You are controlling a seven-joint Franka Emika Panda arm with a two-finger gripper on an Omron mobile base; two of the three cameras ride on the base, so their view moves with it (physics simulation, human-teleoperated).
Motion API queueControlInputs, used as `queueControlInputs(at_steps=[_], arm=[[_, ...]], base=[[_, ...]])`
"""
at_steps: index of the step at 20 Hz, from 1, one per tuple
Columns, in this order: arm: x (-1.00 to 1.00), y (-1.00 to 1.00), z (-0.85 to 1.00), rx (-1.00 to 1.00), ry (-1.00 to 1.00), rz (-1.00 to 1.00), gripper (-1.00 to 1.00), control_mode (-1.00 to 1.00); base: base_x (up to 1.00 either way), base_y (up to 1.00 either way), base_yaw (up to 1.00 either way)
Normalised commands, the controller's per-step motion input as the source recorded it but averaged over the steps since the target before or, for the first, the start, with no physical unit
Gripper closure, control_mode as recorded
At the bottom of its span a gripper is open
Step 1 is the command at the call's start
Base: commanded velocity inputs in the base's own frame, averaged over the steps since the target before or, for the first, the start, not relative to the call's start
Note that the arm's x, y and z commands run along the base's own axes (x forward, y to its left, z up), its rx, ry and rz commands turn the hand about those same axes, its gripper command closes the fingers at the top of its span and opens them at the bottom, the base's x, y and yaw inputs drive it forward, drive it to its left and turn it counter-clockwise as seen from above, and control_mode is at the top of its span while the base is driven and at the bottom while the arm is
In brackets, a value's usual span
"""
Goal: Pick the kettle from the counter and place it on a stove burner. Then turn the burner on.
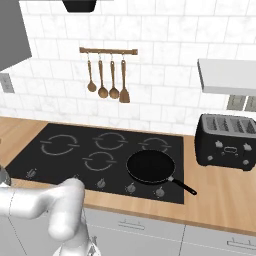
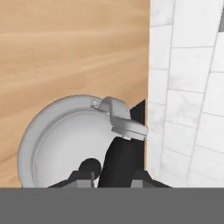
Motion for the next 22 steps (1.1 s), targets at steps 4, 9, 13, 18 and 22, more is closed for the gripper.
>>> queueControlInputs(at_steps=[4, 9, 13, 18, 22], arm=[[0.41, -1.00, 0.07, -0.02, -0.32, -0.15, 1.00, -1.00], [0.81, -1.00, 0.17, 0.07, -0.11, -0.12, 1.00, -1.00], [0.96, -1.00, 0.44, 0.23, 0.00, -0.08, 1.00, -1.00], [0.85, -1.00, 0.40, 0.27, 0.00, -0.02, 1.00, -1.00], [0.68, -1.00, 0.10, 0.27, 0.12, 0.00, 1.00, -1.00]], base=[[0.00, 0.00, 0.00], [0.00, 0.00, 0.00], [0.00, 0.00, 0.00], [0.00, 0.00, 0.00], [0.00, 0.00, 0.00]])
